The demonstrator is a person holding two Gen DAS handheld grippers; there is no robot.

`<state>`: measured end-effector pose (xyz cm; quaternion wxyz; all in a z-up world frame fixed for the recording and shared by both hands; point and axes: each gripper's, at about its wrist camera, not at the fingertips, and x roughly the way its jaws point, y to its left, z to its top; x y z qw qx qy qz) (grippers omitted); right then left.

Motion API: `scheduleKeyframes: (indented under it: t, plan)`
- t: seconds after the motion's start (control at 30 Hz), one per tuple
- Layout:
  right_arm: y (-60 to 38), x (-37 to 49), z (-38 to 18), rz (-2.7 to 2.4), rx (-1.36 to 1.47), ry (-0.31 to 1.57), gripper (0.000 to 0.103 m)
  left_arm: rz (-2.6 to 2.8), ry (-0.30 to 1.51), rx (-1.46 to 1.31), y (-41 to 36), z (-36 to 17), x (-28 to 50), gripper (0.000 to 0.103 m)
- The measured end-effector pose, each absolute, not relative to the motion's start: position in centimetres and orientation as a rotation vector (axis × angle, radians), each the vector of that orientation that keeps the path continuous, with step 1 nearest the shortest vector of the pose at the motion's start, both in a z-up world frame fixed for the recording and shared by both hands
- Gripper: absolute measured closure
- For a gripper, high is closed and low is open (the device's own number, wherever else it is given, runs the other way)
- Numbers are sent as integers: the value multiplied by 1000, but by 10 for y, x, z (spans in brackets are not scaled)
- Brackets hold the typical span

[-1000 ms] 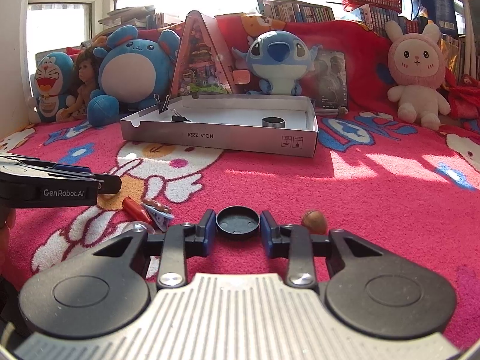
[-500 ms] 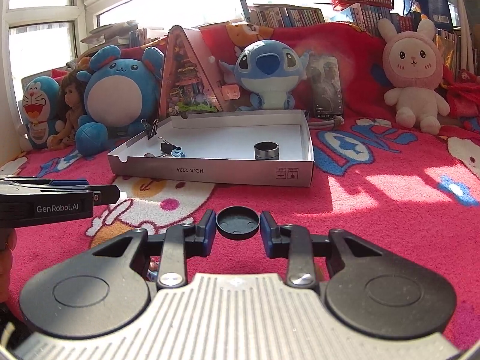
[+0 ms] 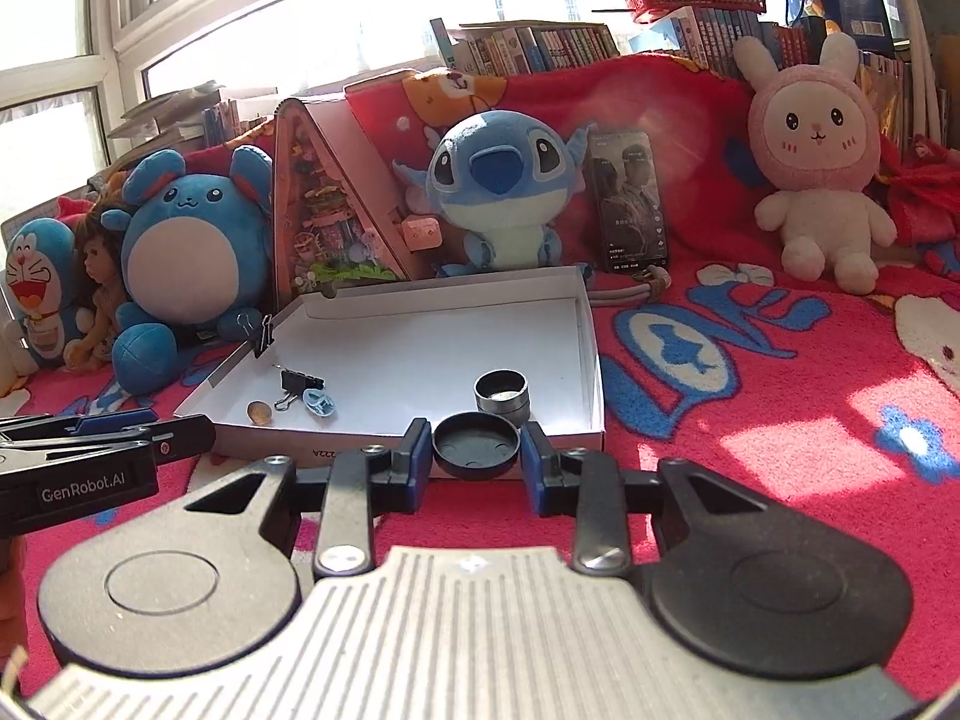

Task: Organize rigid objects
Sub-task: 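Carry the red stick and black lid over the white box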

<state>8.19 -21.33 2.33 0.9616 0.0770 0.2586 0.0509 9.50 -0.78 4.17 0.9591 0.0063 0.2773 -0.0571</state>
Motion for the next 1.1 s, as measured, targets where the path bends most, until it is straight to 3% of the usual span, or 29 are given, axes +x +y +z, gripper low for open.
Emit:
scheduleKeyframes:
  t: [1.1]
  plan:
    - [-213,153,29,78,128,654,66,-62,735,-63,8,34,180,61]
